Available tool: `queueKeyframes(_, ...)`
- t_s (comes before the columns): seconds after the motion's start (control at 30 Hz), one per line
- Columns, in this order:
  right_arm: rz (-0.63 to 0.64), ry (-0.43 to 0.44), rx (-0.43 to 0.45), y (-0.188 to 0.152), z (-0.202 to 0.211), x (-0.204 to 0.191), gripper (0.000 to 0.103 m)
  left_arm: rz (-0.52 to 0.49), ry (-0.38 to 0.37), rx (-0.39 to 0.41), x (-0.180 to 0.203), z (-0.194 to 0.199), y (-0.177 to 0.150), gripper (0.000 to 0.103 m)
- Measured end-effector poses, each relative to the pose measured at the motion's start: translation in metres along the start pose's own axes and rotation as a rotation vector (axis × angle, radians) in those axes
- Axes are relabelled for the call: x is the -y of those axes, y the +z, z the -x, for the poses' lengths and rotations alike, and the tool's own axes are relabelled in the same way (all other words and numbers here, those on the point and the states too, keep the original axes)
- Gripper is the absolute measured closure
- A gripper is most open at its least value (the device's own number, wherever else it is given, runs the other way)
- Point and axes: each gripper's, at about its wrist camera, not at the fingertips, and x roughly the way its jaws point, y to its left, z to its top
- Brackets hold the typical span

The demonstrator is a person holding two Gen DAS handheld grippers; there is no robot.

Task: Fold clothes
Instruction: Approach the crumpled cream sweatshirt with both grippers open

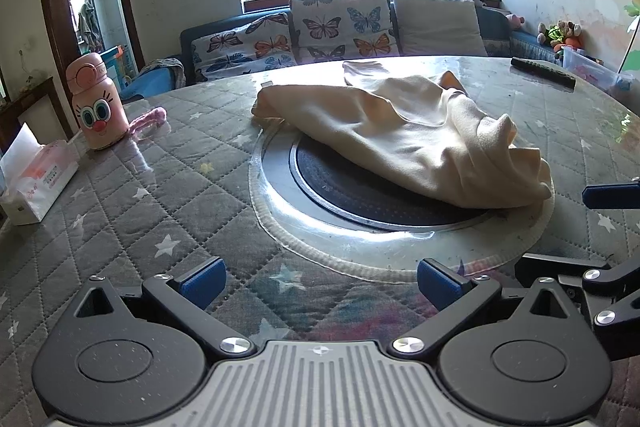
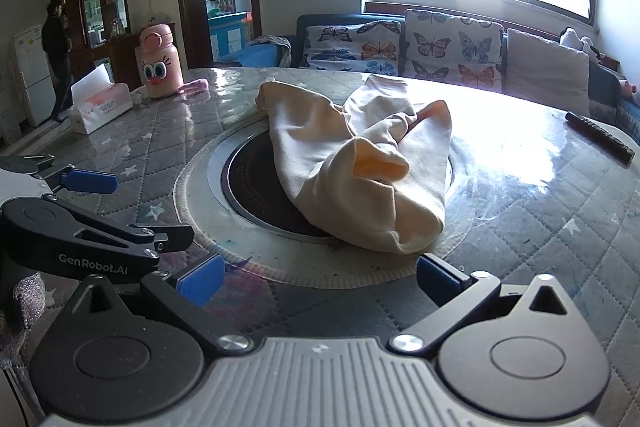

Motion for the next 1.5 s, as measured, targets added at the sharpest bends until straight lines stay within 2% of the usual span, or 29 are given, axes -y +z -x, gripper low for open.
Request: queueKeyframes(1.5, -0.015, 0.002, -0.041, 0.01, -0.014, 0.013, 0.0, -0.049, -0.027, -0.005, 0.01, -0.02, 0.026, 0.0)
